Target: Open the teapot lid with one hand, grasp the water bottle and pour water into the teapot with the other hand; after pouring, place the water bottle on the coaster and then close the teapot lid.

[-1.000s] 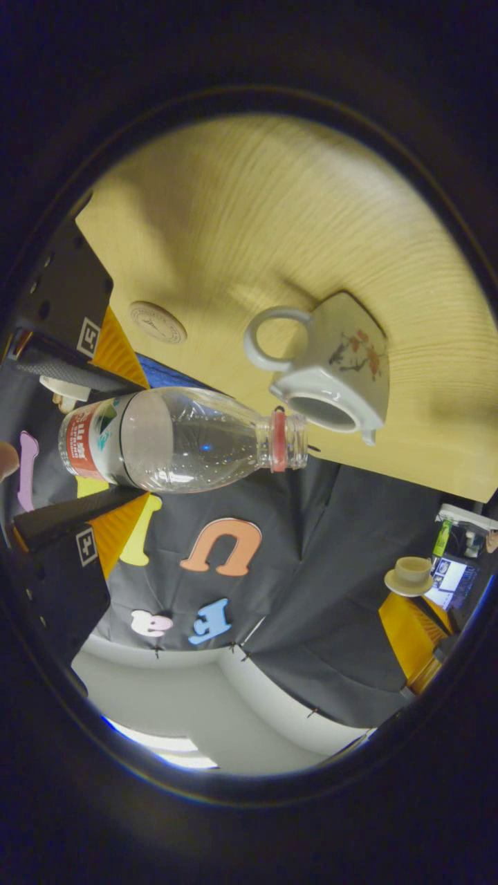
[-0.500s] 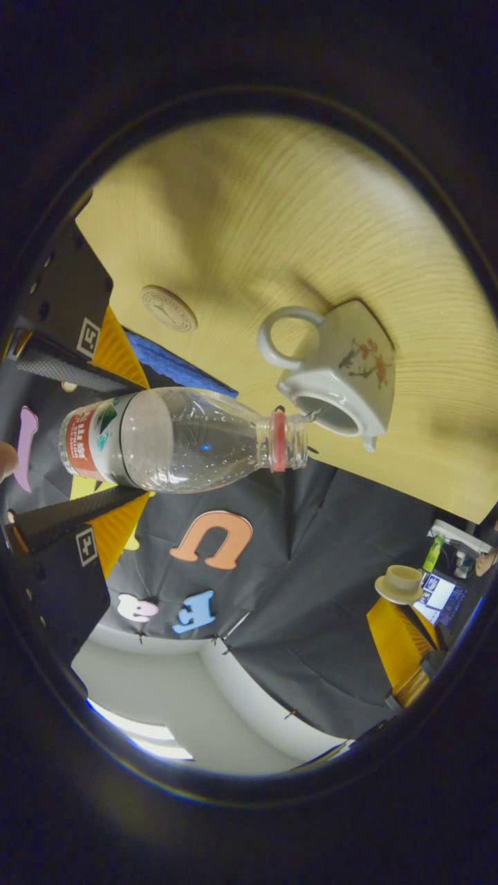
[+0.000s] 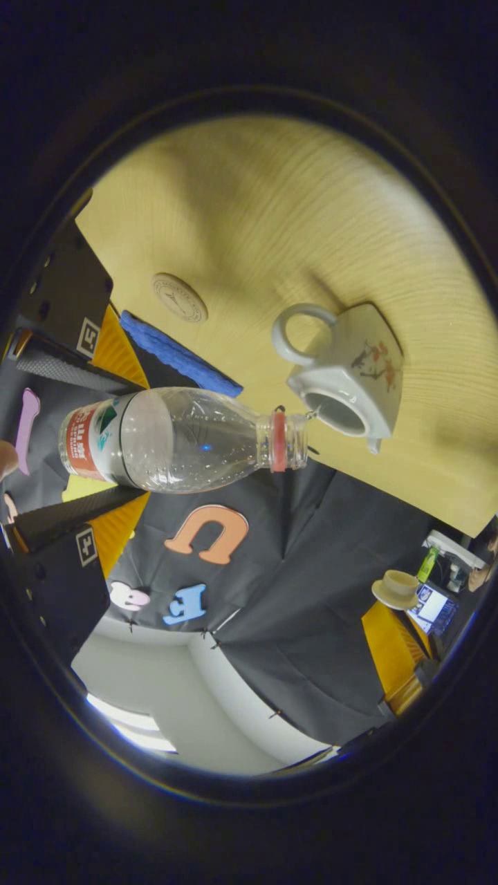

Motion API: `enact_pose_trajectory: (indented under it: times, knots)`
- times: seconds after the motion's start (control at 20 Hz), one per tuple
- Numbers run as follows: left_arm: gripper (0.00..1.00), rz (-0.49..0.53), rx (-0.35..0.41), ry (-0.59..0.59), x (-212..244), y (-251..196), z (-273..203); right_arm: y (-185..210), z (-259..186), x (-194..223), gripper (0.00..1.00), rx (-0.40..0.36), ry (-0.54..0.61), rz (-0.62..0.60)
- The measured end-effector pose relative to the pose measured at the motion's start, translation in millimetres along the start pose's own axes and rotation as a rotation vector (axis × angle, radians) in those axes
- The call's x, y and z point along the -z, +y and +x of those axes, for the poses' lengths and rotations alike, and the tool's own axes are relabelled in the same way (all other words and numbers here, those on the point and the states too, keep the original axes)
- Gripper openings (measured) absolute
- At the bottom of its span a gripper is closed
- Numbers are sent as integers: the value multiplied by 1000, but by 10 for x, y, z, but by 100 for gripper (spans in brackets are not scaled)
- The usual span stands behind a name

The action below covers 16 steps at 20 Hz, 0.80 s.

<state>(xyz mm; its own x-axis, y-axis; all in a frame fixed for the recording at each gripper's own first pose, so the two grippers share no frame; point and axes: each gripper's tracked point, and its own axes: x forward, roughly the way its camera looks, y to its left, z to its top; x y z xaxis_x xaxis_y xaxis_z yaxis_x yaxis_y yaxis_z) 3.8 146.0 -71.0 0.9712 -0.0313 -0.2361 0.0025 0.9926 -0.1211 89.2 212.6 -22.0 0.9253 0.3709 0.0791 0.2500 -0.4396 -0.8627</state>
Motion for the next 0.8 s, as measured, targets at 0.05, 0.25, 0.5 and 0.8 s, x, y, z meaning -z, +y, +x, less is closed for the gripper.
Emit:
enact_pose_trajectory:
  times: [0.05, 0.25, 0.5, 0.8]
  knots:
    - [3, 0, 0, -1, -4, -8, 5, -10, 5, -10, 74, 3, -2, -6]
    - [3, -3, -5, -5, -12, 11, 1, -52, 13, -12, 73, 15, -6, -23]
    - [3, -6, -7, -4, -11, 34, 9, -97, 1, -40, 72, 28, -16, -61]
    - [3, -3, -7, -10, -33, 40, -7, -156, 25, -88, 72, 43, -25, -66]
